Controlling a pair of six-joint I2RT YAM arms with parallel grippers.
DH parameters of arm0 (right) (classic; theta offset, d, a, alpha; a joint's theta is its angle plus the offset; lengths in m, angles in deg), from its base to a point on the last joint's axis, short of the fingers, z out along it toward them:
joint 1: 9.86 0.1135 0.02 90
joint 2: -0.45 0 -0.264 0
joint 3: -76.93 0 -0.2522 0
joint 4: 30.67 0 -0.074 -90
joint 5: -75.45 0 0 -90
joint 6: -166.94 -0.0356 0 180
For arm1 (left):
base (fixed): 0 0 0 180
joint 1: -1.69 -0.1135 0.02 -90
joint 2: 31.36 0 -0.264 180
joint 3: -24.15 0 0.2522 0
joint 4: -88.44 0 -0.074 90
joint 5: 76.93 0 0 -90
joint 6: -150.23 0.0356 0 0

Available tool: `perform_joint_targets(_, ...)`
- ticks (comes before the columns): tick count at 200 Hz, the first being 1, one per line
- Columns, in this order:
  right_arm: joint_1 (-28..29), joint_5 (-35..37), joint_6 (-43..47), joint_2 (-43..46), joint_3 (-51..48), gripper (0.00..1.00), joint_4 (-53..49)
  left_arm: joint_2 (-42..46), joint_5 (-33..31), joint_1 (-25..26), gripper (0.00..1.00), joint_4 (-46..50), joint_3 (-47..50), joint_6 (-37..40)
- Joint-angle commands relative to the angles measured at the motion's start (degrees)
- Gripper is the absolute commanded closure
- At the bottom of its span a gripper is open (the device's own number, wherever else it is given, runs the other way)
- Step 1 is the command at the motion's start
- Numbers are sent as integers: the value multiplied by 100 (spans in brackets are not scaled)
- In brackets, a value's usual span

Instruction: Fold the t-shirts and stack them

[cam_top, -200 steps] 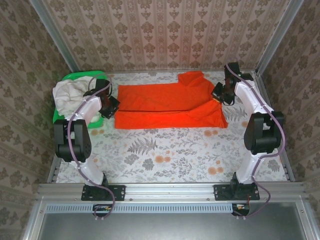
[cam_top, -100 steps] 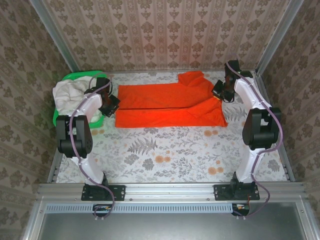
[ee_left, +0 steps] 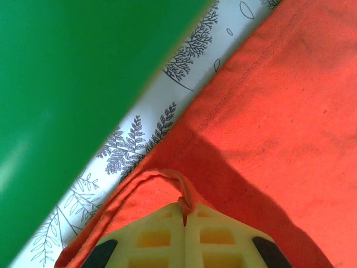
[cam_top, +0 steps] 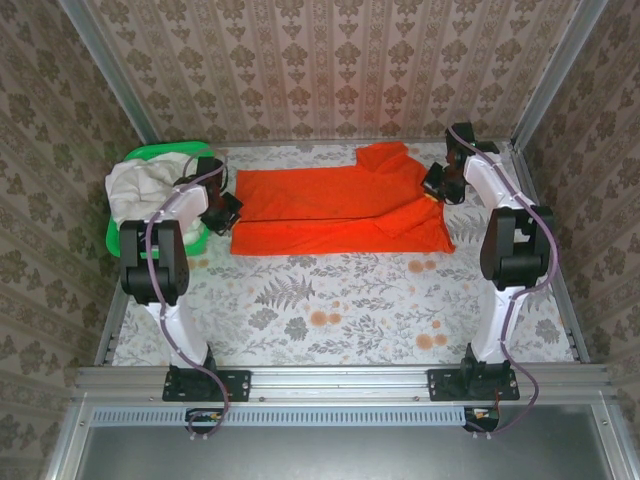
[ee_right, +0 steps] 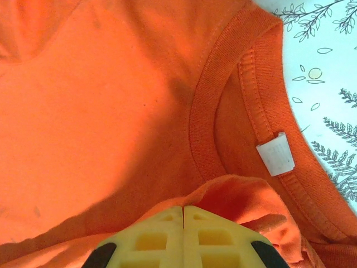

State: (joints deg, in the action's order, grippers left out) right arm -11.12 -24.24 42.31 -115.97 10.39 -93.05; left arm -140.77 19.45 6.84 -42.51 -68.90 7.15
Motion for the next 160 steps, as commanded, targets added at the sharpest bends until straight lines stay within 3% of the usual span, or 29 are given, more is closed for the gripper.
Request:
perform_joint_targets(1, -41, -59, 86, -152, 191, 99, -49, -153, 118, -42, 100, -113, -213, 141)
perform_joint_targets(13, -58, -59, 102, -182, 215, 94, 28, -240, 189, -47, 95, -186, -280, 137)
perform_joint_targets(35, -68, -28, 180, -28, 171, 66, 308, -312, 385, -45, 75, -268, -394, 92)
perform_joint_targets(42, -68, -3, 194, 77, 96, 58, 409, -290, 401, -42, 65, -268, -403, 66)
perform_joint_targets(63, -52, 33, 203, 578, -387, 44, 845, -112, 437, -32, 21, -418, -242, -95)
perform_joint_targets(75, -12, 4, 147, 878, -795, 43, 1084, 15, 520, -28, 10, -597, -111, -164)
perform_joint_targets(93, 142, -103, -17, 1232, -1400, 43, 1337, 221, 545, 56, 0, -654, 11, -185)
perform_joint_targets(160, 1094, -481, -989, 1366, -2778, 52, 2001, 703, 200, 715, 0, -1302, 1047, -459)
